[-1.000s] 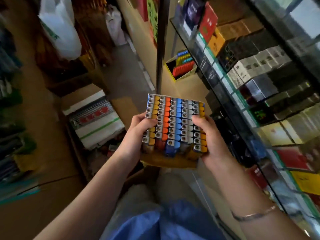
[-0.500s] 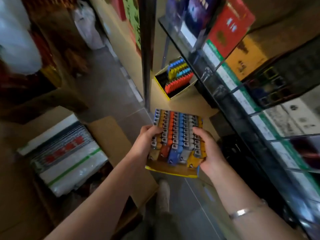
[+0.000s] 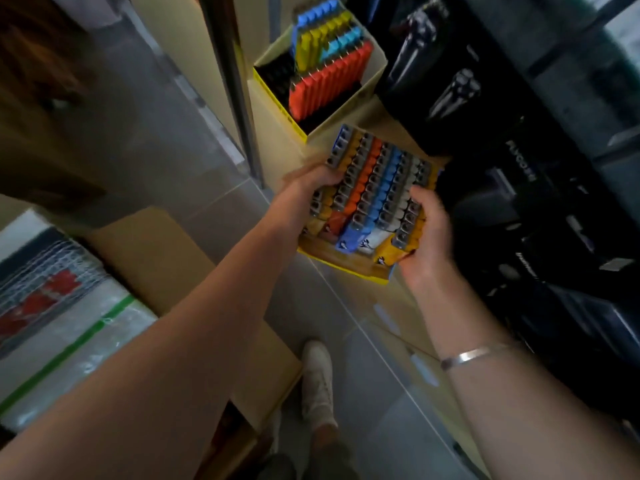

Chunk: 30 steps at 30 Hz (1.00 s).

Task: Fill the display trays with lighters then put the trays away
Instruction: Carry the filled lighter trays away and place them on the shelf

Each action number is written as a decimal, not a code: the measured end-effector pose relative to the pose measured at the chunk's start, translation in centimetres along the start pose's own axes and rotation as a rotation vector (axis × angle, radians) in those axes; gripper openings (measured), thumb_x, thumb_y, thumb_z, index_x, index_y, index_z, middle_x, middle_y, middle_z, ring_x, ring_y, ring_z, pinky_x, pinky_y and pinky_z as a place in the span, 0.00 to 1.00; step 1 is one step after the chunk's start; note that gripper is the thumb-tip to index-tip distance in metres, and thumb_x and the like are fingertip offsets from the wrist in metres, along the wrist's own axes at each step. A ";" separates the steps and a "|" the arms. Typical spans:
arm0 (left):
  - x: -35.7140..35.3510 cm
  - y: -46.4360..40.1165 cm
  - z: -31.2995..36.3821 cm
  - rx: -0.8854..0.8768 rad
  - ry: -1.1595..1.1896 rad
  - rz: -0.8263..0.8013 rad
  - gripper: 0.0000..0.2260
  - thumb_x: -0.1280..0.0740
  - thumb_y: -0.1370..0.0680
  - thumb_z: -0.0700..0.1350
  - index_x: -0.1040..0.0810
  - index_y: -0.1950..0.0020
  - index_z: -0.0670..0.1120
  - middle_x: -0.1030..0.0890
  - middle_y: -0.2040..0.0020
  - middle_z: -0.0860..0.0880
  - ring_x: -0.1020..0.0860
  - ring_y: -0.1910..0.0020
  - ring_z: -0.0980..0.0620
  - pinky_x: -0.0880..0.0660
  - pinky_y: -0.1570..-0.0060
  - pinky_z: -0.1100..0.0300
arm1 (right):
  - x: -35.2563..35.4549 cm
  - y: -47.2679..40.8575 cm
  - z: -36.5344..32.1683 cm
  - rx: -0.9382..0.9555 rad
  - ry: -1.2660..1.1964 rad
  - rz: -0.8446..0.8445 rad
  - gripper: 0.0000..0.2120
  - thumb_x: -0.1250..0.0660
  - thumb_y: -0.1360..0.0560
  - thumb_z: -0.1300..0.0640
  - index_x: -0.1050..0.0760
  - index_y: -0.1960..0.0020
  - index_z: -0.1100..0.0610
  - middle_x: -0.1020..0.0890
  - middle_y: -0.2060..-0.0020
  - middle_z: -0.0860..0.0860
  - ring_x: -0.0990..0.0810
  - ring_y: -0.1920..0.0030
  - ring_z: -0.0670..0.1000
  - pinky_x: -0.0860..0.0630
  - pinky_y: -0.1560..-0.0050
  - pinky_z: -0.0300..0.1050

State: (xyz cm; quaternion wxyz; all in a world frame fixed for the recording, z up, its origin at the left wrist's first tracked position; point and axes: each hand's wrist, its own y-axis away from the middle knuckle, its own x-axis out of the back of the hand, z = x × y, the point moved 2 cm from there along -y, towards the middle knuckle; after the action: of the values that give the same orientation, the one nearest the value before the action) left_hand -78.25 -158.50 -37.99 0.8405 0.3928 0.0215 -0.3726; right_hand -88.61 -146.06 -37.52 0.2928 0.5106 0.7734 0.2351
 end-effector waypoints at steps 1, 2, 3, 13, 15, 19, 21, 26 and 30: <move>-0.1 -0.3 -0.1 -0.019 -0.009 -0.028 0.22 0.34 0.33 0.49 0.23 0.40 0.45 0.18 0.48 0.42 0.19 0.50 0.42 0.25 0.44 0.46 | 0.2 -0.3 0.3 0.006 0.002 0.011 0.22 0.35 0.28 0.51 0.28 0.35 0.55 0.18 0.48 0.54 0.17 0.52 0.53 0.21 0.63 0.43; -0.2 -0.6 -0.1 -0.038 -0.024 -0.062 0.23 0.35 0.33 0.49 0.24 0.39 0.46 0.18 0.47 0.42 0.19 0.49 0.42 0.25 0.44 0.46 | 0.3 -0.5 0.5 0.009 0.009 0.017 0.23 0.35 0.28 0.51 0.29 0.35 0.55 0.18 0.47 0.54 0.17 0.52 0.52 0.21 0.63 0.43; -0.3 -0.7 0.0 -0.051 -0.039 -0.094 0.24 0.36 0.33 0.48 0.25 0.37 0.47 0.19 0.45 0.41 0.20 0.48 0.42 0.26 0.43 0.45 | 0.3 -0.6 0.7 0.013 0.025 0.025 0.23 0.35 0.29 0.51 0.29 0.34 0.55 0.18 0.47 0.55 0.17 0.52 0.53 0.21 0.63 0.43; 1.6 0.4 -1.4 -0.132 -0.039 0.008 0.24 0.45 0.23 0.60 0.34 0.30 0.51 0.30 0.31 0.47 0.32 0.32 0.45 0.36 0.36 0.46 | -0.1 0.0 0.5 0.084 0.196 0.173 0.17 0.37 0.27 0.51 0.28 0.39 0.54 0.17 0.56 0.51 0.16 0.63 0.45 0.22 0.70 0.39; 2.1 1.9 -3.9 0.107 0.304 0.286 0.27 0.43 0.23 0.60 0.37 0.28 0.49 0.34 0.29 0.46 0.35 0.31 0.44 0.39 0.36 0.46 | 0.0 0.1 0.5 0.082 0.206 0.181 0.17 0.37 0.27 0.51 0.28 0.39 0.53 0.17 0.56 0.51 0.17 0.63 0.44 0.22 0.70 0.38; 0.7 3.2 -7.0 0.203 0.497 0.219 0.20 0.36 0.24 0.47 0.29 0.35 0.41 0.24 0.38 0.40 0.24 0.40 0.43 0.29 0.39 0.47 | -0.2 0.3 0.6 0.070 0.191 0.146 0.14 0.38 0.26 0.50 0.27 0.41 0.50 0.17 0.54 0.51 0.16 0.58 0.47 0.19 0.64 0.41; 0.6 2.9 -6.8 0.143 0.495 0.246 0.18 0.36 0.25 0.42 0.27 0.36 0.41 0.22 0.40 0.40 0.23 0.42 0.44 0.28 0.39 0.48 | -0.4 0.5 0.9 0.070 0.166 0.152 0.13 0.38 0.26 0.50 0.28 0.42 0.49 0.17 0.54 0.49 0.17 0.57 0.47 0.18 0.59 0.45; 1.1 1.5 -4.9 0.018 0.392 0.206 0.18 0.39 0.25 0.38 0.29 0.35 0.38 0.23 0.40 0.44 0.27 0.37 0.45 0.28 0.39 0.53 | -1.6 0.4 1.1 0.151 0.035 0.282 0.26 0.36 0.26 0.53 0.42 0.30 0.50 0.25 0.42 0.54 0.22 0.45 0.53 0.23 0.45 0.58; 0.5 0.9 -2.8 -0.064 0.276 0.134 0.20 0.43 0.29 0.34 0.26 0.37 0.43 0.22 0.40 0.46 0.25 0.38 0.49 0.30 0.39 0.55 | -1.7 -0.3 0.8 0.107 0.014 0.246 0.29 0.36 0.25 0.46 0.44 0.28 0.47 0.31 0.32 0.54 0.29 0.36 0.54 0.34 0.34 0.58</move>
State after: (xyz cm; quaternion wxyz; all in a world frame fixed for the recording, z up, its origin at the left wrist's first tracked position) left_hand -76.56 -156.51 -39.52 0.8646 0.4140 0.1224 -0.2572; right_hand -87.72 -147.71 -37.91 0.2285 0.6149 0.7185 0.2311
